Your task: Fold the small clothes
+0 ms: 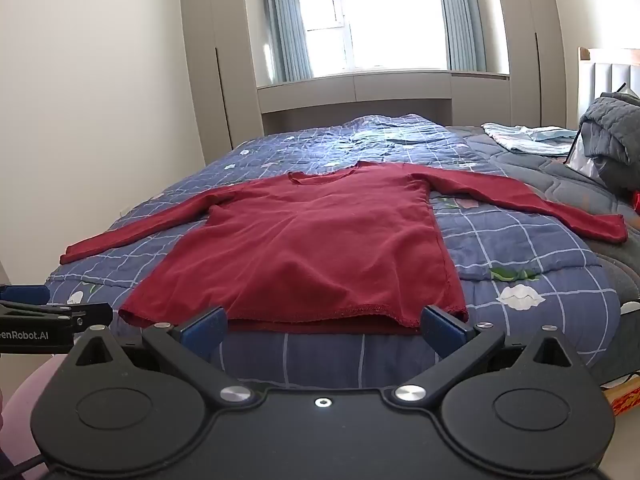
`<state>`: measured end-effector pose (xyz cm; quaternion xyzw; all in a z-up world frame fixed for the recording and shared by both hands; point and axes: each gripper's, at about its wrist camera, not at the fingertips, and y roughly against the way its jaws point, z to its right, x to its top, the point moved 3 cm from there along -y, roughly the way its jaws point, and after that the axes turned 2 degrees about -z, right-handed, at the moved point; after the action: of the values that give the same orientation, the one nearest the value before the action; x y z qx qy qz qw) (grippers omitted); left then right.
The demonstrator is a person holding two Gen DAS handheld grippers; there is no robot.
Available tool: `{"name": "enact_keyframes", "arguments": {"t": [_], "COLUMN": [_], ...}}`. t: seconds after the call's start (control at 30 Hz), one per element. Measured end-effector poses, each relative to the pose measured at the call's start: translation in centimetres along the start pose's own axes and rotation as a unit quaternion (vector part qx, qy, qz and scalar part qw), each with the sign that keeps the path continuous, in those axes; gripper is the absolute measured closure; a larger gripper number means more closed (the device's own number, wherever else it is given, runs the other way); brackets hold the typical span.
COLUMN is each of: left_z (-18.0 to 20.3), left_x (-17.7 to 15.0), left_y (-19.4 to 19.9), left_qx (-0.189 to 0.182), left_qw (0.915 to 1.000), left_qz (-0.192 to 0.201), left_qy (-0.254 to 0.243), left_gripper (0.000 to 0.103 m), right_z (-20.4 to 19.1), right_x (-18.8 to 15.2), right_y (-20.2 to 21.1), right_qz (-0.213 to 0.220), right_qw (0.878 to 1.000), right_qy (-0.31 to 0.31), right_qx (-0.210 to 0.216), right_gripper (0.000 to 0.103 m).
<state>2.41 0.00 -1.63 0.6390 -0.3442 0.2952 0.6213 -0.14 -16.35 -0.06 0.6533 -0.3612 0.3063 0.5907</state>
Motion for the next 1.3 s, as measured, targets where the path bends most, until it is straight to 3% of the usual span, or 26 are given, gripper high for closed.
{"name": "enact_keyframes", "arguments": {"t": [0.03,1.3], "left_z": [-0.04,0.07], "left_x": [-0.01,-0.11], "left_y": [-0.13,0.23], "left_qx": [0.004,0.004], "left_qw": [0.9999,1.0], "left_qz": [-0.013,-0.005], "left_qy": [0.002,-0.008], "left_gripper": [0.0,0.0], "right_z": [0.0,0.14], "right_x": [0.0,-0.02], "right_y": [0.0,-0.09], "right_qz": [0.0,0.001], "right_qw": [1.0,1.0], "right_qy": [-0.001,-0.002], "right_qx": [0.0,0.002], "right_gripper": [0.0,0.0]}}
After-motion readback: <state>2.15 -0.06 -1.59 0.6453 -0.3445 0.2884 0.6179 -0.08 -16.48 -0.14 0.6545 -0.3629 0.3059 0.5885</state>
